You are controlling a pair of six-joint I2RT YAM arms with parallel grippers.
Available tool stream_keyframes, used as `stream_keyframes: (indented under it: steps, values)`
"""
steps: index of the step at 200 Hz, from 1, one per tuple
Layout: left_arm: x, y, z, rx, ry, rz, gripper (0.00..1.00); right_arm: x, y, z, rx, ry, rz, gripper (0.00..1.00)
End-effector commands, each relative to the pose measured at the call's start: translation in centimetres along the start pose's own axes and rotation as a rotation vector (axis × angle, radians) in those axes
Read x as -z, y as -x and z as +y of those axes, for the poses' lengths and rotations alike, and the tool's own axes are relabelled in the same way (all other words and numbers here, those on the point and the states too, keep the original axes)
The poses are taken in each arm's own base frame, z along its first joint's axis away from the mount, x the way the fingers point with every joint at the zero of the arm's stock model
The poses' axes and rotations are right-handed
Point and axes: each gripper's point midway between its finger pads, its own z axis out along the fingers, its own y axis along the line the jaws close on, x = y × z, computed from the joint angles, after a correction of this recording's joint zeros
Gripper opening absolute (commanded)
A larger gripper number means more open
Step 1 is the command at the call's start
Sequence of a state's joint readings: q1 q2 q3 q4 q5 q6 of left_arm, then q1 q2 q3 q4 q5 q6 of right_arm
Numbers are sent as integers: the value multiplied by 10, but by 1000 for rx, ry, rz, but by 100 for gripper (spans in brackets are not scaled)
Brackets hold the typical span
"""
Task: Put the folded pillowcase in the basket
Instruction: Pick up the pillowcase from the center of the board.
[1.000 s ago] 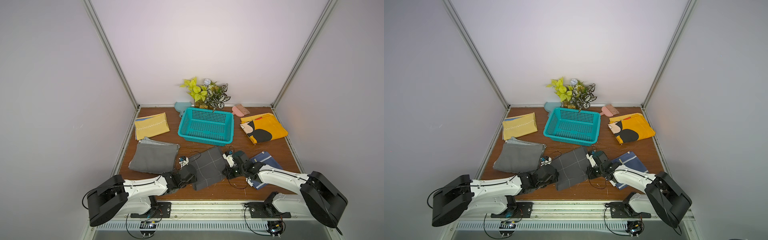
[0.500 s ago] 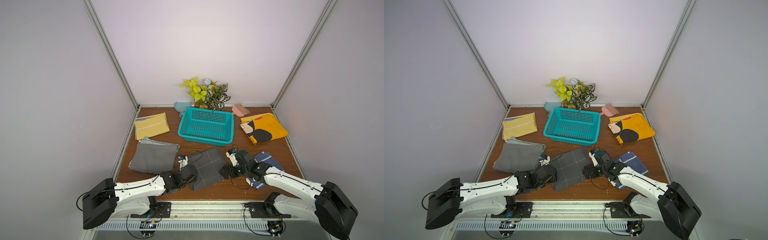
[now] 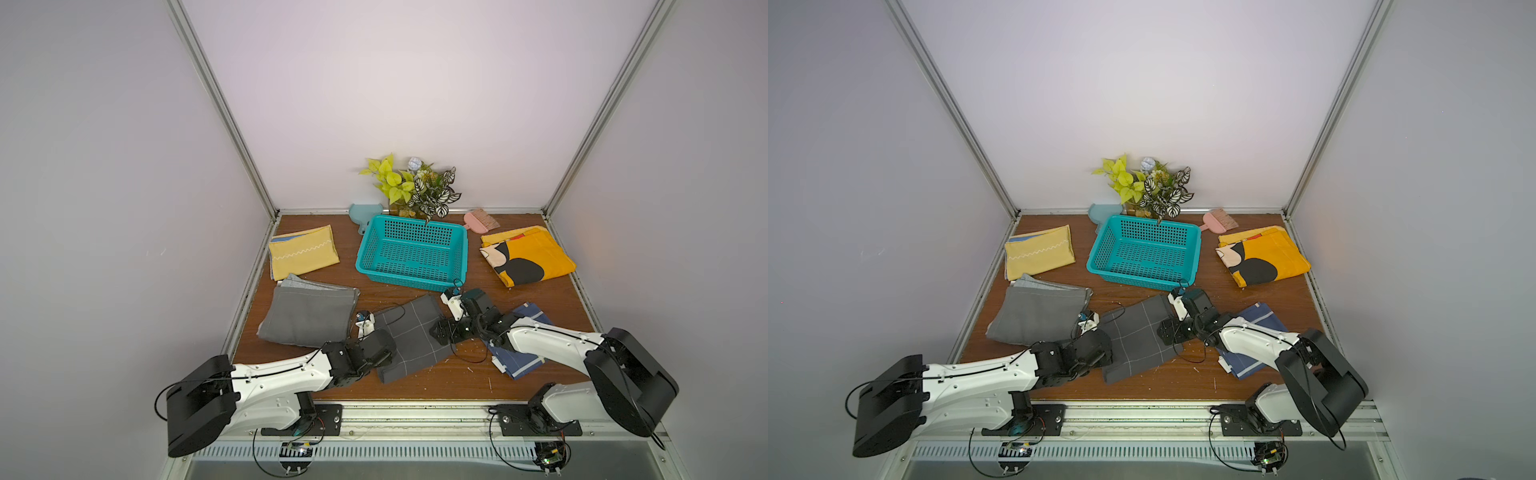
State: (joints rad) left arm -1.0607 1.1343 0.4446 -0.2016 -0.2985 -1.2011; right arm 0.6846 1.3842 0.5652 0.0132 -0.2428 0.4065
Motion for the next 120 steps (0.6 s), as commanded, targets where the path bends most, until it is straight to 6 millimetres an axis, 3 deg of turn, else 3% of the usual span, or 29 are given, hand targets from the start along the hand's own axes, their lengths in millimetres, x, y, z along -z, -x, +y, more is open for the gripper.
stream_keyframes:
  steps: [1,23,37,62,120]
  values:
    - [2,6,-8,-13,-5,-25,0,1,-16,6,1,31,53,67]
    - [3,10,-14,-21,-13,-29,0,3,-28,1,-9,23,74,18]
    - [4,13,-20,-33,-20,-31,0,8,-29,2,-10,25,69,0]
    - [12,23,-39,-59,-46,-40,0,24,-14,10,1,33,19,0]
    - [60,62,-113,-157,-180,-79,0,105,65,69,72,123,-154,0]
